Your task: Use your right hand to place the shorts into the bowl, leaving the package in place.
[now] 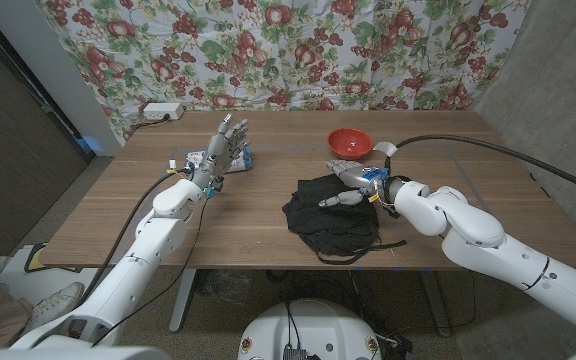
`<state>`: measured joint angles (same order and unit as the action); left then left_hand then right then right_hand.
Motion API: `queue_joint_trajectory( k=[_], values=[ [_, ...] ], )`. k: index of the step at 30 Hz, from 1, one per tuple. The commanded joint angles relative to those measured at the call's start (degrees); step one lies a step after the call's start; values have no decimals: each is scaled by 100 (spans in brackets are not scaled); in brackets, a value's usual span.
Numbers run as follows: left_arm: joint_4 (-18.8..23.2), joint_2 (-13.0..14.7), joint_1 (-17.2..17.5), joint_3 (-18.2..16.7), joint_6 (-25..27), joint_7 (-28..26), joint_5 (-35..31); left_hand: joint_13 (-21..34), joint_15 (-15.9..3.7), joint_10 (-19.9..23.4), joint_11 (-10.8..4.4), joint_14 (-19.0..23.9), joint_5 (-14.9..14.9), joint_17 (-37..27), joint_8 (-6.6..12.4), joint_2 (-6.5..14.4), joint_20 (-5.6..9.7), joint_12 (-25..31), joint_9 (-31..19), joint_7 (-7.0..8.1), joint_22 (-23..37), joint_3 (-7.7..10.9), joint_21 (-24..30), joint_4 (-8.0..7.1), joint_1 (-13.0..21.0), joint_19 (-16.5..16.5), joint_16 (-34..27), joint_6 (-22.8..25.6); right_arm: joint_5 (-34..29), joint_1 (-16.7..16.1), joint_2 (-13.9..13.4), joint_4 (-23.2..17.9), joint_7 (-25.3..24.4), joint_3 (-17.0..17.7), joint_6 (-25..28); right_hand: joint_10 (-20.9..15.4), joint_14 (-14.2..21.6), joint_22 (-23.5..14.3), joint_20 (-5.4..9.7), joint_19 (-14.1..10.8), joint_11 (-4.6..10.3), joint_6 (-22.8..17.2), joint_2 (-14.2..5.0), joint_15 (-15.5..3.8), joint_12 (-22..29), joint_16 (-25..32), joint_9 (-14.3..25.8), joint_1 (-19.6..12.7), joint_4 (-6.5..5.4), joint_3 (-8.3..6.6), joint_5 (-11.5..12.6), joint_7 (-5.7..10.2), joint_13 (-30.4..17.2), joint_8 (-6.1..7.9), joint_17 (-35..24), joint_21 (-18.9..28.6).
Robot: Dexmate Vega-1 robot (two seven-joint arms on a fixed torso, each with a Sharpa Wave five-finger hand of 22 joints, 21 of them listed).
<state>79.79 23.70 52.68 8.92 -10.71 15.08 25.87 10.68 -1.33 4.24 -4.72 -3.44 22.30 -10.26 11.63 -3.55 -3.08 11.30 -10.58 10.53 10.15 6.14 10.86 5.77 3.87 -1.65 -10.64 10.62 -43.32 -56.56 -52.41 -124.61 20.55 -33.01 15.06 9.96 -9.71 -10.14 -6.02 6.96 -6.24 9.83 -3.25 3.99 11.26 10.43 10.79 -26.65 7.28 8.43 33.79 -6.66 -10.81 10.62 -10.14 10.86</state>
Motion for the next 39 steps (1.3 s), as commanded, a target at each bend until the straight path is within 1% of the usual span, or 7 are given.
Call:
queue_joint_trajectory(
  k=[1, 19, 20, 21, 23, 26, 39],
  values=[
    [111, 9, 90, -24, 9, -13, 10, 13, 20, 22, -31, -31, 23, -12, -5, 51, 18, 39, -25, 5, 13, -5, 49, 7, -9, -16, -22, 72, -50, 28, 35, 70, 86, -53, -149, 465, -555, 4, -6, 61, 18, 543, -3, -23, 23, -13, 23, -81, 31, 7, 58, -38, -6, 53, -11, -9],
    [94, 9, 79, -8, 10, 24, 21, 13, 24, 22, -21, -32, 22, -12, -9, 58, 23, 36, -25, -9, 13, -19, 48, 4, -10, -17, -22, 74, -254, 130, 126, 212, 190, -159, -359, 491, -570, 4, -38, 80, 9, 602, -34, -11, 29, -8, 24, -208, 73, -25, 110, -38, -6, 46, -10, -6],
    [95, 6, 80, -10, 10, 21, 23, 13, 26, 24, -24, -31, 22, -12, -10, 58, 22, 37, -25, -10, 13, -20, 48, 4, -11, -17, -22, 73, -269, 132, 130, 222, 180, -163, -375, 494, -570, 4, -38, 80, 33, 603, -34, -13, 29, -8, 24, -220, 76, -26, 115, -37, -6, 48, -10, -5],
    [95, 6, 80, -11, 14, 22, 27, 13, 27, 24, -30, -30, 22, -12, -11, 58, 22, 36, -25, -5, 13, -21, 48, 4, -11, -17, -23, 71, -264, 149, 136, 229, 216, -171, -387, 494, -582, 4, -38, 79, 200, 608, -32, -26, 37, -8, 24, -277, 94, -32, 139, -12, -7, 55, -10, 0],
    [96, 7, 82, -10, 19, 23, 28, 13, 28, 22, -25, -32, 22, -12, -11, 58, 23, 35, -25, 1, 13, -23, 48, 3, -12, -17, -22, 72, -286, 171, 153, 251, 248, -189, -402, 487, -581, 4, -39, 70, 248, 609, -30, -29, 43, -6, 24, -300, 100, -32, 149, 32, -6, 58, -10, 5],
    [112, 13, 93, -13, 31, 20, 29, 13, 25, 23, -32, -28, 22, -12, -10, 59, 23, 35, -25, -1, 13, -26, 48, 2, -13, -17, -23, 76, -306, 218, 176, 295, 314, -220, -437, 526, -610, 3, -40, 77, 111, 654, -23, -7, 33, -13, 24, -345, 109, -32, 170, 16, -6, 48, -9, 5],
    [108, 3, 115, -32, 16, 29, 51, 13, 27, 38, -28, -30, 19, -13, -8, 54, 23, 39, -26, -18, 14, -48, 48, -8, -33, -17, -24, 91, -324, 318, 261, 433, 404, -292, -595, 549, -617, 3, -58, 53, 73, 706, -19, 3, 34, -8, 25, -416, 122, -34, 202, 36, -6, 42, -9, 18]
  ],
)
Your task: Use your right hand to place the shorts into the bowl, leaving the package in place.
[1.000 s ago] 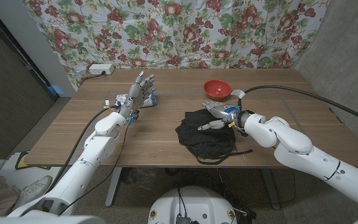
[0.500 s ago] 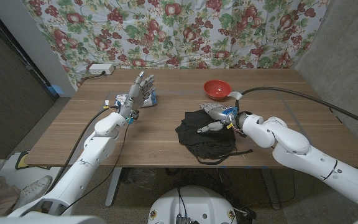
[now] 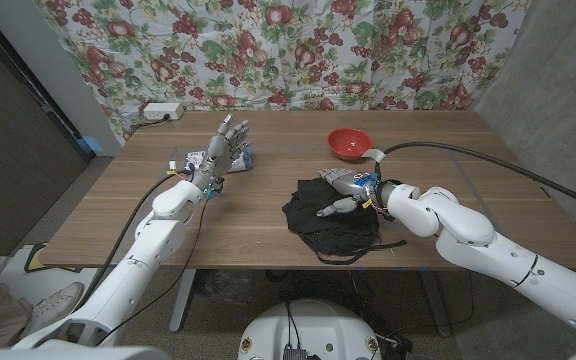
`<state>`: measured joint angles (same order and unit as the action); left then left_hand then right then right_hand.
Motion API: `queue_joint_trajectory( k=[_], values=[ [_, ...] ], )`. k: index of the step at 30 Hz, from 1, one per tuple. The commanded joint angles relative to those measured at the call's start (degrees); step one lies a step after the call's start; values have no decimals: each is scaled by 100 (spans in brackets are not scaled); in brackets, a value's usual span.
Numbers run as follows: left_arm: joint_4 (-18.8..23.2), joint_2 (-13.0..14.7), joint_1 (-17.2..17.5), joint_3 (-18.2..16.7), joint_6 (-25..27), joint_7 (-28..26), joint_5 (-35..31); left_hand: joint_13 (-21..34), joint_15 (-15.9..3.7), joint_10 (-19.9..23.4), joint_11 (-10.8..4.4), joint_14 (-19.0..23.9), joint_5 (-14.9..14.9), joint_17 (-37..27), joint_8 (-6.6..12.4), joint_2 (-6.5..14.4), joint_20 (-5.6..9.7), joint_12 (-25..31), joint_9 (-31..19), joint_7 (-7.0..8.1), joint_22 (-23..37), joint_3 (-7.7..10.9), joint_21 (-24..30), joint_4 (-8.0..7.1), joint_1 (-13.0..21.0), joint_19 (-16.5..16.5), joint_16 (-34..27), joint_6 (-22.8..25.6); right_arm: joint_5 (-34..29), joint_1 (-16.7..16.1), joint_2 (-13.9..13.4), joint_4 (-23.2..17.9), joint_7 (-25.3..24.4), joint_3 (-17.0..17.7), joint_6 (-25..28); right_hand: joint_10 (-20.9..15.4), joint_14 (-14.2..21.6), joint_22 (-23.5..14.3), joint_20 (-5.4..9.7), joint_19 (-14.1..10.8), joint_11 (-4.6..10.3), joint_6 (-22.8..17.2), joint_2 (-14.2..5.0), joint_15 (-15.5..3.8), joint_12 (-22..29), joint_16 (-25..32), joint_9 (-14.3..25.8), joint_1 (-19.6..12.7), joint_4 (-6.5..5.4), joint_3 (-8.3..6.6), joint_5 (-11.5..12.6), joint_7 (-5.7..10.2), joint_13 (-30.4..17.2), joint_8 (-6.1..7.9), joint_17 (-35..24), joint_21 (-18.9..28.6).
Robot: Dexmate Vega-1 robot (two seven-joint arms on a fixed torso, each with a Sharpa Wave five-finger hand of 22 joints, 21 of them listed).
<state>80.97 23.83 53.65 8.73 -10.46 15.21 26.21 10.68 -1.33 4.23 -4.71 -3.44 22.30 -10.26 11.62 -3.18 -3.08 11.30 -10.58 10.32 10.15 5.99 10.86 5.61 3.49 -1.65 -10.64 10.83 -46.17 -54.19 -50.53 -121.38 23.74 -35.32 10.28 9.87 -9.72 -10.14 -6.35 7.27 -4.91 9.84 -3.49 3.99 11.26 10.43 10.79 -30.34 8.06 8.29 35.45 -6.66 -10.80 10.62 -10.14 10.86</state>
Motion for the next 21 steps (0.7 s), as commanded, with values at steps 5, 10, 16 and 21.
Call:
queue_joint_trajectory(
  k=[5, 10, 16, 21],
  values=[
    [-30, -12, 10, -13, -29, 32, 17, 13, 23, 39, -16, -31, 18, -14, -7, 14, 23, 38, -26, 3, 15, -42, 48, 3, -5, -17, -23, 74, -63, 115, 105, 148, 130, -96, -150, 559, -608, 3, -19, 12, -56, 715, 5, -7, 38, -3, 25, -75, 48, -21, 48, 17, -7, 44, -9, 22],
    [-29, -9, 11, -14, -15, 38, 21, 13, 22, 33, -20, -30, 18, -14, -9, 13, 23, 34, -26, 3, 15, -50, 48, -1, -12, -16, -24, 73, -82, 170, 143, 198, 174, -143, -220, 623, -645, 3, -17, 22, -81, 759, 3, 10, 18, -14, 26, -118, 54, -25, 68, -11, -7, 34, -9, 18],
    [-33, -4, 11, -17, -19, 46, 19, 13, 30, 33, -30, -31, 18, -14, -10, 12, 23, 34, -26, 11, 15, -58, 48, -5, -18, -16, -24, 76, -152, 222, 187, 268, 250, -201, -240, 629, -650, 3, -22, 17, -96, 772, -2, 15, 21, -13, 26, -147, 56, -29, 81, -15, -7, 35, -9, 20],
    [-28, 4, 14, -18, -7, 60, 25, 13, 26, 35, -26, -32, 18, -14, -9, 12, 24, 34, -26, 9, 15, -65, 48, -8, -23, -16, -24, 82, -148, 244, 218, 331, 250, -220, -281, 617, -629, 4, 73, -79, -147, 775, -14, 31, 36, 0, 27, -222, 66, -40, 113, -28, -7, 48, -9, 53]
  ],
)
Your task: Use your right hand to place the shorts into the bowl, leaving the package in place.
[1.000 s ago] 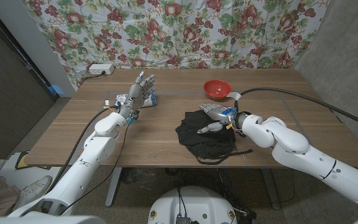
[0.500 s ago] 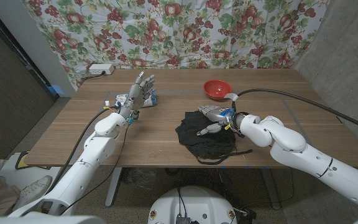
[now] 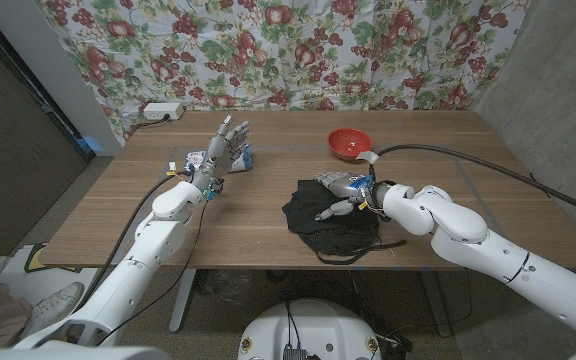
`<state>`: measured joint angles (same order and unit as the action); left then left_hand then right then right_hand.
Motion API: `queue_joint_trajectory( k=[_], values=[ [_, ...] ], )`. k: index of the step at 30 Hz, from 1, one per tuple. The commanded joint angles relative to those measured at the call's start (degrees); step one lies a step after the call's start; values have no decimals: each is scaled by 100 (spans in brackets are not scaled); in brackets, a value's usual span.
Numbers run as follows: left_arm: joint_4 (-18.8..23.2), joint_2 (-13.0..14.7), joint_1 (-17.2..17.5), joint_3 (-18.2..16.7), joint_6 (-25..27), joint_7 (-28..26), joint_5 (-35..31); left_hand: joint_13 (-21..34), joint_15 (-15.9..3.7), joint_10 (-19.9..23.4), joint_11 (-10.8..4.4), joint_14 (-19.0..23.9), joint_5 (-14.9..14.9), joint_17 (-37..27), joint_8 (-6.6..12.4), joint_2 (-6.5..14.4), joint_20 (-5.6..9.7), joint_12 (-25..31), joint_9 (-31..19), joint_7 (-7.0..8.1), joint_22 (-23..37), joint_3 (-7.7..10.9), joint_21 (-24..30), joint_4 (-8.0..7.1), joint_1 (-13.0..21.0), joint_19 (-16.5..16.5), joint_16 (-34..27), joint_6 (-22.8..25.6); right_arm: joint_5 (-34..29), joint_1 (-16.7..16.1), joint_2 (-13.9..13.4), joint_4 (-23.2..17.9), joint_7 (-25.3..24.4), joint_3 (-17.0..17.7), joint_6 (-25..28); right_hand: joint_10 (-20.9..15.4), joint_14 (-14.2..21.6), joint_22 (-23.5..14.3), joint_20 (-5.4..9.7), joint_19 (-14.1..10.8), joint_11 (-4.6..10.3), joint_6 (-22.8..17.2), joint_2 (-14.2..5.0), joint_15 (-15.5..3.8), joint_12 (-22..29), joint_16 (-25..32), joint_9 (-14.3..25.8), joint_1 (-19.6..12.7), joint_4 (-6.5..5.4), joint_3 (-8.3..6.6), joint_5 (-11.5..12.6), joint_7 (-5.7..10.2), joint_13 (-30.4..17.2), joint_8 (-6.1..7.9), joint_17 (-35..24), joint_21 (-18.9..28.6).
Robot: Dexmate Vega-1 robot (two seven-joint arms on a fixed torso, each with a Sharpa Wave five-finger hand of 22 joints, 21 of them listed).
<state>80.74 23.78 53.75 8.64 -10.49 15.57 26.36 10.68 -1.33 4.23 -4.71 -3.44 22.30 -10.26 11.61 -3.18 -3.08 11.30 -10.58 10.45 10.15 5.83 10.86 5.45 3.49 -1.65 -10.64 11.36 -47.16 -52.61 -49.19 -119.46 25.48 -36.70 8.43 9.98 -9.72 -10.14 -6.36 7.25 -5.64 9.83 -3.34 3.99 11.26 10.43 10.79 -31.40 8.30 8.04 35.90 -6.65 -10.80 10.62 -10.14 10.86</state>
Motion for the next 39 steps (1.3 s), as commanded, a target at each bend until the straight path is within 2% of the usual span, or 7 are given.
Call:
queue_joint_trajectory(
  k=[1, 9, 11, 13, 29, 35, 39],
  values=[
    [-10, 6, 3, -9, -7, 27, 12, 13, 24, 36, -26, -31, 19, -14, -8, 12, 24, 34, -26, -3, 15, -51, 48, 8, -24, -16, -24, 28, -49, 86, 92, 155, 68, -86, -101, 604, -622, 5, 111, -100, -78, 774, -28, 26, 38, 3, 27, -128, 43, -16, 73, -32, -8, 50, -8, 60],
    [-13, 11, 4, -8, -10, 39, 8, 13, 28, 34, -30, -30, 19, -14, -10, 12, 24, 33, -26, -6, 15, -58, 48, 5, -28, -16, -24, 28, -82, 116, 148, 237, 69, -131, -99, 612, -618, 10, 131, -208, -158, 812, -25, 51, 43, 5, 27, -202, 49, -19, 103, -74, -7, 47, -7, 85],
    [-13, 6, 4, -10, -20, 35, 7, 13, 29, 34, -28, -32, 20, -14, -10, 12, 25, 32, -26, -6, 15, -61, 48, 4, -29, -16, -23, 28, -56, 111, 160, 262, 43, -128, -108, 528, -525, 14, 95, -300, -319, 812, -16, 174, 80, 35, 27, -274, 51, -15, 132, -77, -6, 59, -5, 99],
    [-12, 6, 5, -10, -26, 33, 4, 13, 30, 39, -29, -30, 20, -14, -11, 12, 24, 34, -26, -4, 15, -63, 48, 3, -30, -16, -24, 28, -47, 122, 169, 291, 45, -140, -120, 498, -468, 16, 108, -396, -374, 795, -8, 241, 91, 48, 26, -311, 50, -10, 147, -67, -4, 70, -4, 122],
    [-10, 2, 0, -6, -21, 25, 3, 14, 29, 40, -29, -28, 22, -14, -14, 12, 25, 33, -26, 9, 15, -81, 48, -2, -36, -18, -25, 28, 31, 210, 237, 503, 31, -217, -169, 407, -328, 18, 109, -485, -327, 659, 18, 207, 119, 72, 24, -386, 44, 7, 177, -9, 1, 122, -2, 119],
    [-27, -3, -16, 1, -7, 28, 1, 14, 32, 36, -25, -29, 23, -14, -12, 12, 23, 30, -25, 9, 14, -89, 48, -3, -38, -16, -24, 36, 36, 214, 245, 513, 30, -229, -121, 308, -191, 17, 82, -542, -324, 483, 38, 351, 150, 89, 22, -440, 32, 24, 201, -51, 2, 177, 0, 110],
    [-56, -12, -35, 7, -21, 44, -1, 14, 35, 36, -30, -32, 24, -14, -16, 12, 23, 30, -25, 10, 14, -93, 46, -4, -38, -13, -23, 29, 42, 217, 248, 516, 24, -238, -104, 69, 5, 17, -30, -716, -393, 135, 70, 421, 222, 98, 18, -510, 11, 58, 235, -101, 2, 267, 3, 127]
  ],
)
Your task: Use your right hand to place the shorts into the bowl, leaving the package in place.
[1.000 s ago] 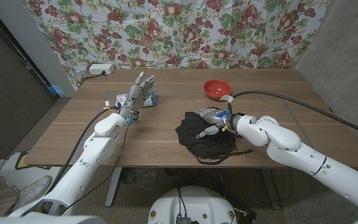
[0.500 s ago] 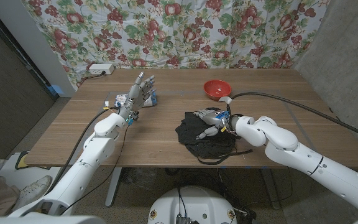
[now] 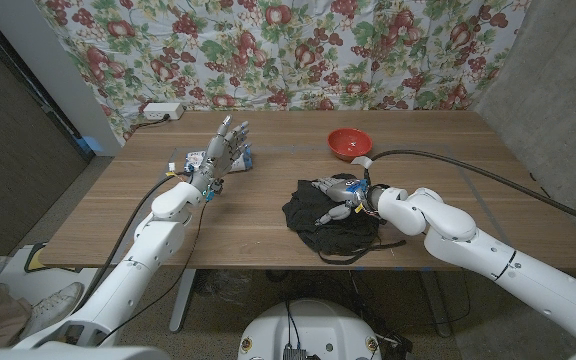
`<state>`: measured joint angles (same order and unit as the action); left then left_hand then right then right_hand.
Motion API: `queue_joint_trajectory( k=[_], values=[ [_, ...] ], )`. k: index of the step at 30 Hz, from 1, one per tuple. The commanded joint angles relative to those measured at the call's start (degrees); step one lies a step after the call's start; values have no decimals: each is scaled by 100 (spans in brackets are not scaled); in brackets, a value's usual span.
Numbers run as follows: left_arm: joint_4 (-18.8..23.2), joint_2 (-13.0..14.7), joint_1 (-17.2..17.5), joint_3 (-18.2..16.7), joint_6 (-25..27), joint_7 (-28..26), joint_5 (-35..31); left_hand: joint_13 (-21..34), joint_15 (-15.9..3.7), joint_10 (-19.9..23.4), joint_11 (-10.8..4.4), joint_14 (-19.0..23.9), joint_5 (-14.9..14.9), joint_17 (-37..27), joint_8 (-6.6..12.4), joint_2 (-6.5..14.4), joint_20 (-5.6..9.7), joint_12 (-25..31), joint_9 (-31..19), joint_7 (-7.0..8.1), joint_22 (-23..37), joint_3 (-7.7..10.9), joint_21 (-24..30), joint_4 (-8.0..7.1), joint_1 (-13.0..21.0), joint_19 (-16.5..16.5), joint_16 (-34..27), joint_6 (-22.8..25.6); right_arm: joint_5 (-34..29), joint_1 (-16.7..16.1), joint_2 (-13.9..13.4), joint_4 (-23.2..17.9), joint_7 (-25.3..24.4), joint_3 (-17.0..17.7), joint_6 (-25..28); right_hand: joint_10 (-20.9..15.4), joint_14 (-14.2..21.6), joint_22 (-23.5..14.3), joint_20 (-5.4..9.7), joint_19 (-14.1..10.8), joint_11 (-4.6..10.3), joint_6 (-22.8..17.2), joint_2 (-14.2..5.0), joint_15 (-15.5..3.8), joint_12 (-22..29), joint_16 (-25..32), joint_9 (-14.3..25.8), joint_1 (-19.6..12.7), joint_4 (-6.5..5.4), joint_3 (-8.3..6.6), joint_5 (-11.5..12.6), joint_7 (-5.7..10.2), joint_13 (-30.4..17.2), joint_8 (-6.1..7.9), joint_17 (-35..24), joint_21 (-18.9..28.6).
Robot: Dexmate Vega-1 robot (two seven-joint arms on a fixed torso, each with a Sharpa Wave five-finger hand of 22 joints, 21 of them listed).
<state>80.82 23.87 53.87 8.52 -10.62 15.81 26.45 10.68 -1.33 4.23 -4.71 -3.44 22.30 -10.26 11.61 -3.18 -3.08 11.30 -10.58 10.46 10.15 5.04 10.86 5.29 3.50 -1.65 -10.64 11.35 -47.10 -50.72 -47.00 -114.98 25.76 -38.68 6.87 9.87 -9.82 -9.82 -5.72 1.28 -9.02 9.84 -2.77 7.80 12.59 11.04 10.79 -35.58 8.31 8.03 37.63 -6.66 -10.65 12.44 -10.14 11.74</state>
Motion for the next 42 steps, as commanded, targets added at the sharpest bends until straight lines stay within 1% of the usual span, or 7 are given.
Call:
queue_joint_trajectory(
  k=[1, 8, 19, 23, 27, 32, 42],
  values=[
    [-72, -25, -51, 20, -15, 25, -8, 14, 32, 34, -31, -30, 24, -14, -16, 12, 22, 29, -25, 8, 14, -15, 47, 11, -39, -14, -24, 29, 6, 26, 26, 68, -31, -48, 53, -57, 111, -15, -120, -197, -16, 6, 29, 1, 134, 50, 16, -125, 9, 71, 76, -70, -16, 114, 2, 49],
    [-78, -32, -47, 18, -17, 11, -15, 14, 33, 40, -27, -30, 26, -14, -19, 12, 20, 31, -25, 18, 14, -23, 47, 9, -41, -16, -24, 25, 32, 53, 43, 103, -21, -72, 57, -385, 411, -20, -120, -434, 171, -462, 68, -102, 254, 73, 21, -252, 3, 103, 127, -113, -66, 219, -10, 67],
    [-82, -50, -38, 12, -21, -10, -10, 14, 38, 32, -29, -30, 27, -14, -19, 12, 21, 27, -25, 14, 14, -37, 48, 6, -44, -19, -24, 26, 46, 139, 85, 220, -23, -131, 12, -565, 642, -42, 121, -798, 64, -1011, -20, -274, 362, 83, 69, -396, -38, 95, 186, -87, -179, 356, -61, 120],
    [-89, -57, -46, 19, -17, -18, -18, 14, 36, 32, -29, -30, 28, -14, -19, 12, 21, 27, -25, 15, 14, -41, 49, 5, -46, -20, -24, 28, 70, 146, 86, 243, -50, -136, -14, -546, 734, -56, 199, -930, 125, -1145, -102, -507, 383, 111, 102, -455, -55, 69, 202, -52, -238, 395, -96, 143],
    [-102, -65, -57, 28, -9, -16, -22, 14, 38, 34, -27, -29, 29, -14, -20, 12, 20, 27, -25, 15, 14, -45, 49, 3, -47, -21, -24, 27, 86, 134, 101, 268, -113, -135, -16, -452, 765, -92, 262, -1079, 358, -1093, -294, -717, 412, 144, 194, -593, -61, -22, 192, 226, -360, 394, -177, 178],
    [-113, -73, -67, 40, -3, -16, -31, 14, 32, 36, -19, -29, 30, -14, -20, 12, 12, 28, -25, 11, 14, -52, 46, 2, -49, -14, -24, 28, 83, 95, 111, 261, -197, -126, 38, -574, 919, -155, 372, -1472, 424, -1143, -543, -832, 654, 216, 398, -905, -6, -209, 109, 526, -605, 502, -306, 328],
    [-140, -95, -79, 54, -2, 9, -23, 14, 26, 38, -29, -27, 31, -14, -21, 13, -3, 28, -25, 13, 15, -66, 46, -3, -54, -12, -25, 29, 78, 77, 132, 233, -225, -132, 137, -1009, 1626, -256, 643, -1962, 582, -1170, -685, -1100, 1399, 506, 815, -1457, 35, -551, -96, 537, -1244, 720, -654, 571]
  ],
)
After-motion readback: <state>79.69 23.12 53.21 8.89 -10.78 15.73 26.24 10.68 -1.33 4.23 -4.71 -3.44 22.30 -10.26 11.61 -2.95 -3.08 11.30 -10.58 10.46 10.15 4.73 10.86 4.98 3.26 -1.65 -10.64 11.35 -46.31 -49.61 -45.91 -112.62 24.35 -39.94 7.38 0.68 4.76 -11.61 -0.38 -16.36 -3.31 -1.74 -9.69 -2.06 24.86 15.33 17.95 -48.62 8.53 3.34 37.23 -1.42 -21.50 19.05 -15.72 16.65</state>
